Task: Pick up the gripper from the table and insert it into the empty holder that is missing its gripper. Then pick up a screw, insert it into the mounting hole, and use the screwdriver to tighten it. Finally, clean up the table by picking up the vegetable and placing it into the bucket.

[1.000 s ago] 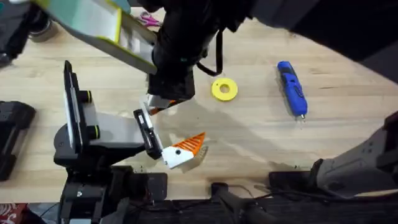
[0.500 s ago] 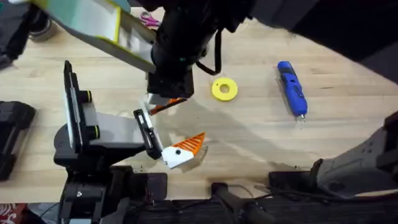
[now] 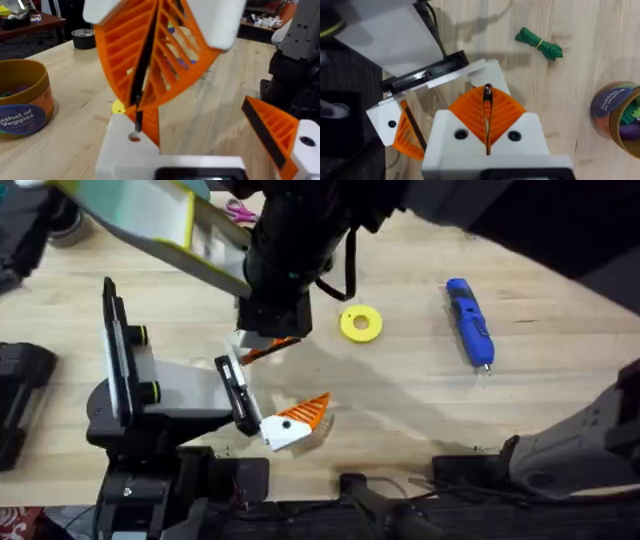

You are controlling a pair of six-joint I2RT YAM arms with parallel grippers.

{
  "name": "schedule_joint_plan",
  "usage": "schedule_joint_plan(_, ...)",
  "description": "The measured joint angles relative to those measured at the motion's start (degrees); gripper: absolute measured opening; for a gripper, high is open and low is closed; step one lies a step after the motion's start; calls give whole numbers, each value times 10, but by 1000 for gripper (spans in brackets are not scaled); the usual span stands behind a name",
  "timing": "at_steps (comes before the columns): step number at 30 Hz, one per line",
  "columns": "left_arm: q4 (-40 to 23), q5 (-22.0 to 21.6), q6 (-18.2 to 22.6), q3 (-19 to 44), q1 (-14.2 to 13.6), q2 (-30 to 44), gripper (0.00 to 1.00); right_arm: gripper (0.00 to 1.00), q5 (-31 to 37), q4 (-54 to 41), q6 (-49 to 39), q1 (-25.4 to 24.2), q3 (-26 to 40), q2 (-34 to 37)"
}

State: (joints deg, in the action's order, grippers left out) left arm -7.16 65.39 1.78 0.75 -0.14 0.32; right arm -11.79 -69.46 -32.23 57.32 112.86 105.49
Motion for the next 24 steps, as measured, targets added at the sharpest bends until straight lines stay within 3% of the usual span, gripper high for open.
schedule_joint_plan(24,0,0,0,0,0,0,985,5,2,5,0,0,-18,0)
